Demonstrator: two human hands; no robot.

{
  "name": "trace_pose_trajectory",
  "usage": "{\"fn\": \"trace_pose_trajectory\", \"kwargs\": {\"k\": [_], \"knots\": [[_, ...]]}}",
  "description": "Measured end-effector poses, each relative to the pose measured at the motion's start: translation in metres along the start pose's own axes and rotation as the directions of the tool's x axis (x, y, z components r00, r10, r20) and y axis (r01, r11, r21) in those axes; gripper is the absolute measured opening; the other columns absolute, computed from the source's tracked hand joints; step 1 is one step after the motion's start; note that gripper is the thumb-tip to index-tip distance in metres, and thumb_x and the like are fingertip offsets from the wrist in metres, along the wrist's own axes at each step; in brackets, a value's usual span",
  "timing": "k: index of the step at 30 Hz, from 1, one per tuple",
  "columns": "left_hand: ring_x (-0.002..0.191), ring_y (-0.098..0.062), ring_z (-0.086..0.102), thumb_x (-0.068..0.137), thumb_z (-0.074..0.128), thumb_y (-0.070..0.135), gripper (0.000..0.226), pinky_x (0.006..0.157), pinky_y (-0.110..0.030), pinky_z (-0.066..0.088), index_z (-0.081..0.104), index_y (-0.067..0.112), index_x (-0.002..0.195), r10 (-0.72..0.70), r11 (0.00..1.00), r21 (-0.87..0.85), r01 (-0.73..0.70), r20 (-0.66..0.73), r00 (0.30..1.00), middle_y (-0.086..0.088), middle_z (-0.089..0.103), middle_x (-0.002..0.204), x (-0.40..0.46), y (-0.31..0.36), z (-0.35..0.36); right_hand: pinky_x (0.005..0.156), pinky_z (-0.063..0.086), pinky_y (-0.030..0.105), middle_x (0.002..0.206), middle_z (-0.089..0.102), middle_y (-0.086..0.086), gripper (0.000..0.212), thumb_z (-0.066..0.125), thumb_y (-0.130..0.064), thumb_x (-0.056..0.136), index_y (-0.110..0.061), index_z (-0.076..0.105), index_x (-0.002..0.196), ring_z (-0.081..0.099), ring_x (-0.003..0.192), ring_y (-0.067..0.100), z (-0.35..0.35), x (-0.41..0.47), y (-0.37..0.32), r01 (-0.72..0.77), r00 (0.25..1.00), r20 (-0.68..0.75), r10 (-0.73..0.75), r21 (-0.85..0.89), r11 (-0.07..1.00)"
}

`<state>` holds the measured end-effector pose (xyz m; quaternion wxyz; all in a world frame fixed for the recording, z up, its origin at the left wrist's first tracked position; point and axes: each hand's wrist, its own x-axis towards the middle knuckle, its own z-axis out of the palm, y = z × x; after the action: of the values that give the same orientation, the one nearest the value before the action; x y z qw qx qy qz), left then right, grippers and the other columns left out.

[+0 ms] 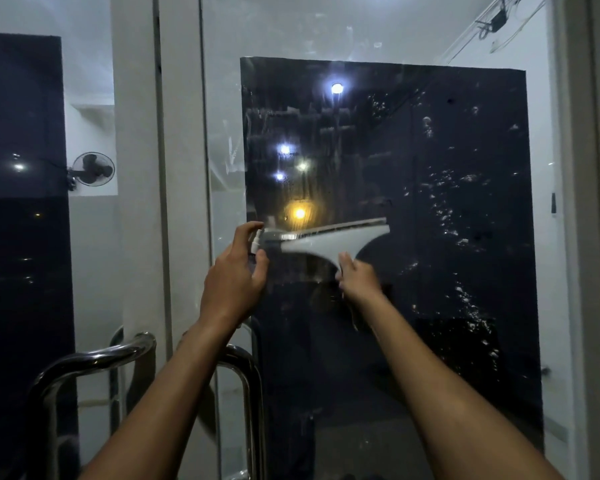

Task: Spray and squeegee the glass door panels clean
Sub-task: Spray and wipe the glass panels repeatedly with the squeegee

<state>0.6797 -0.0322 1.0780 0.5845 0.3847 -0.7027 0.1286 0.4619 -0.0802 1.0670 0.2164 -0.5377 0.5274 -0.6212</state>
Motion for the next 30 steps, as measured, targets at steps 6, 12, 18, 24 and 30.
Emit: {"fn": "trace_pose_trajectory", "kwargs": {"k": [6,12,18,24,30], "knots": [[0.067,-0.008,0.058,0.102,0.049,0.025,0.039,0.054,-0.022,0.043,0.04,0.031,0.14,-0.011,1.0,0.013,0.011,0.012,1.0,0.0,0.063,0.091,-0.007,-0.008,-0.006,0.07,0.046,0.032,0.08,0.066,-0.002,0.044,0.04,-0.049,0.103,-0.021,0.06,0.075,0.062,0.079,0.019,-0.025,-0.035,0.045,0.1,0.994,0.059,-0.088,-0.26,0.96],[0.062,-0.01,0.057,0.102,0.049,0.024,0.038,0.052,-0.024,0.041,0.04,0.033,0.138,-0.043,0.999,0.013,0.043,0.008,0.999,0.002,0.058,0.079,-0.012,-0.014,-0.007,0.089,0.051,0.046,0.107,0.067,-0.002,0.047,0.035,-0.069,0.095,-0.036,0.064,0.109,0.062,0.097,0.024,-0.024,0.012,-0.025,0.387,0.917,0.342,-0.206,-0.632,0.672],[0.064,-0.008,0.057,0.102,0.05,0.023,0.038,0.053,-0.019,0.038,0.041,0.031,0.139,-0.084,0.996,0.008,0.084,0.006,0.996,0.001,0.06,0.084,-0.016,-0.022,-0.003,0.087,0.051,0.043,0.119,0.067,-0.002,0.049,0.034,-0.079,0.086,-0.044,0.061,0.106,0.063,0.1,0.024,-0.057,0.044,-0.048,0.485,0.872,0.466,-0.152,-0.772,0.412],[0.057,-0.012,0.053,0.102,0.05,0.02,0.038,0.049,-0.019,0.032,0.043,0.026,0.139,-0.077,0.997,0.028,0.078,-0.038,0.996,0.001,0.057,0.075,-0.013,-0.03,-0.013,0.081,0.045,0.037,0.103,0.064,-0.008,0.047,0.033,-0.075,0.092,-0.04,0.063,0.099,0.057,0.09,0.016,-0.102,0.048,-0.042,0.425,0.899,0.434,-0.063,-0.825,0.373],[0.055,-0.01,0.048,0.102,0.049,0.019,0.039,0.047,-0.019,0.03,0.043,0.025,0.14,-0.07,0.997,0.039,0.073,-0.07,0.995,0.004,0.051,0.069,-0.006,-0.029,-0.018,0.075,0.042,0.034,0.112,0.067,-0.003,0.054,0.036,-0.08,0.086,-0.04,0.062,0.111,0.057,0.09,0.02,0.012,0.028,-0.09,0.568,0.82,0.547,-0.169,-0.744,0.353]]}}
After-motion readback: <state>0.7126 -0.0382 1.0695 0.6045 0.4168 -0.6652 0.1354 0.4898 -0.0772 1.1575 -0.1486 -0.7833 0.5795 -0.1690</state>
